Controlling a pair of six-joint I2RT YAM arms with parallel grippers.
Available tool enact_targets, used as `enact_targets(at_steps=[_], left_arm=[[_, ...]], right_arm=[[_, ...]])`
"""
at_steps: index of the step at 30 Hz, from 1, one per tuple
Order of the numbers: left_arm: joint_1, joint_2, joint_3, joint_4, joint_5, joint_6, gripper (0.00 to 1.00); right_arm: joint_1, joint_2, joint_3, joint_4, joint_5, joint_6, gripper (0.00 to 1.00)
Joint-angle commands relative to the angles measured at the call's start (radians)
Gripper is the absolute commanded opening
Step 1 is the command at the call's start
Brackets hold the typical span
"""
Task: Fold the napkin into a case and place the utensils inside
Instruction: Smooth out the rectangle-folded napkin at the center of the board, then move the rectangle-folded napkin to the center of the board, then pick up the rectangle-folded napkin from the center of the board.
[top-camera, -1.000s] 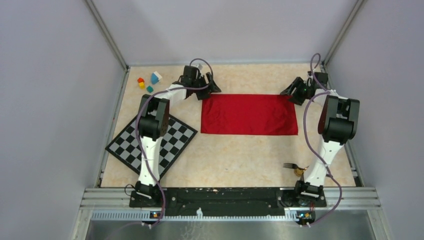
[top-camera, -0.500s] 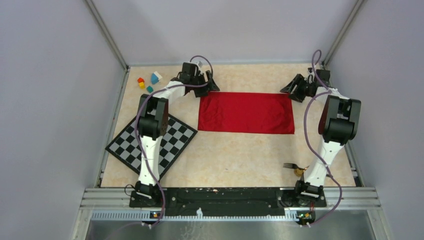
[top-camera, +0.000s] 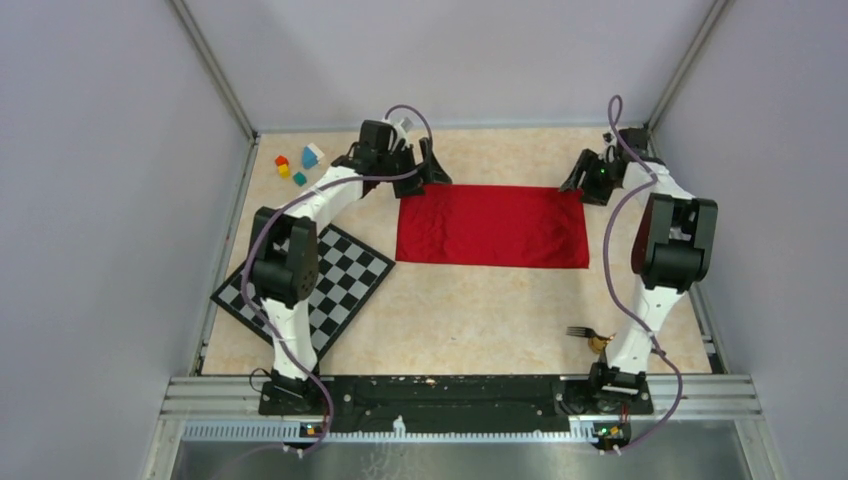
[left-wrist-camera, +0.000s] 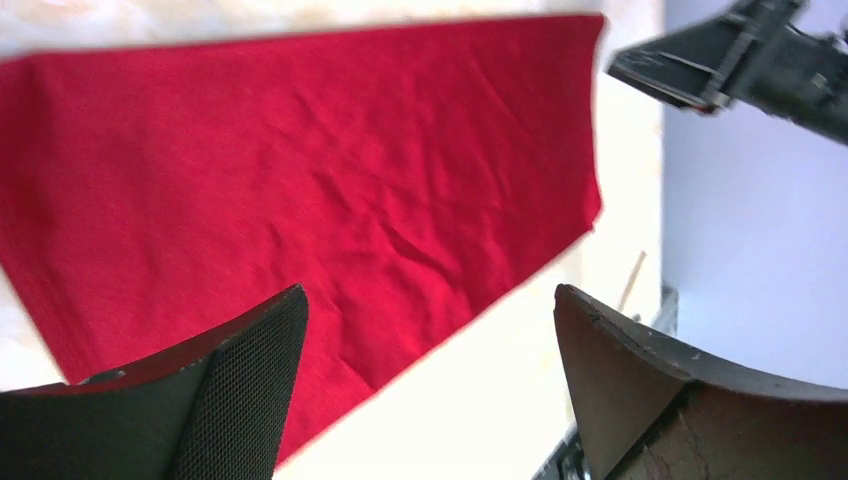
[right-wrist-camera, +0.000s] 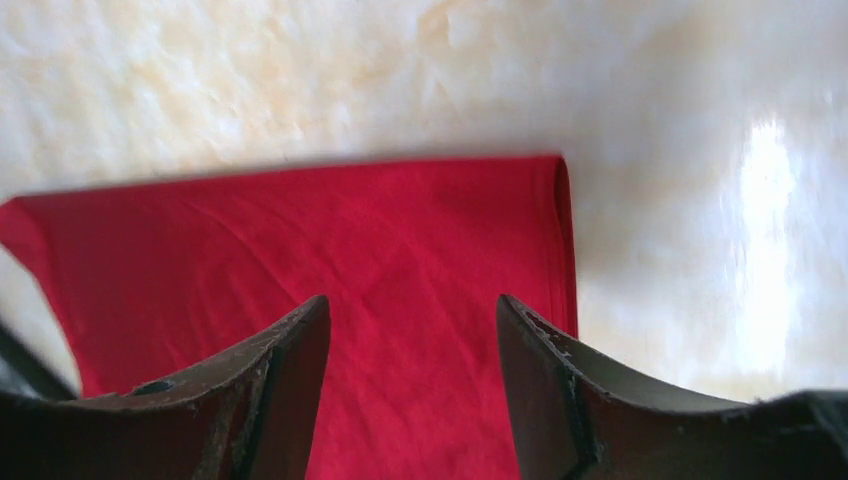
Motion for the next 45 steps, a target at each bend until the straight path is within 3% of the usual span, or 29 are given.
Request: enact_targets(at_steps=[1,4,9,15,22,27,33,35,38,45], left_arm=[[-0.049,-0.225,-0.064,-0.021,0.096,0.026,0.97],[-0.081,-0.332,-0.141,-0.025,0.121,0.058,0.98],[-0.092,-0.467,-0.246,-0.101,0.140,0.117,0.98],[-0.093,-0.627,-0.343,-0.120,0.161,0.145,0.98],[-0.093,-0.716,-0.380,-0.159,0.155,0.170,0.98],[-0.094,-0.725,-0.396,-0.148,0.179,0.152,0.99],[-0.094,-0.707,-0.398,-0.117,0.182,0.144,0.99],[-0.094,-0.678,-0.397,-0.099,0.198,0.127,0.99],[-0.103,-0.642,-0.403,-0.058,0.257,0.104,0.99],[-0.113,-0.599,-0.371,-0.099,0.259,0.170,0.99]], right_arm=[[0.081,-0.193,-0.018,-0.234,0.263,-0.099,0.61],[0.130,-0.286,-0.168,-0.189,0.201,-0.070,0.61],[0.132,-0.395,-0.374,-0.064,0.143,-0.009,0.49],[0.089,-0.405,-0.504,-0.004,0.112,0.001,0.24],[-0.009,-0.419,-0.597,-0.032,0.200,-0.025,0.22],[-0.013,-0.465,-0.549,-0.125,0.308,-0.036,0.30],[0.002,-0.491,-0.359,-0.269,0.237,-0.104,0.50],[0.004,-0.415,-0.257,-0.335,0.193,-0.142,0.60],[0.005,-0.235,-0.066,-0.491,0.158,-0.228,0.63],[0.010,-0.054,0.176,-0.627,0.358,-0.306,0.64]])
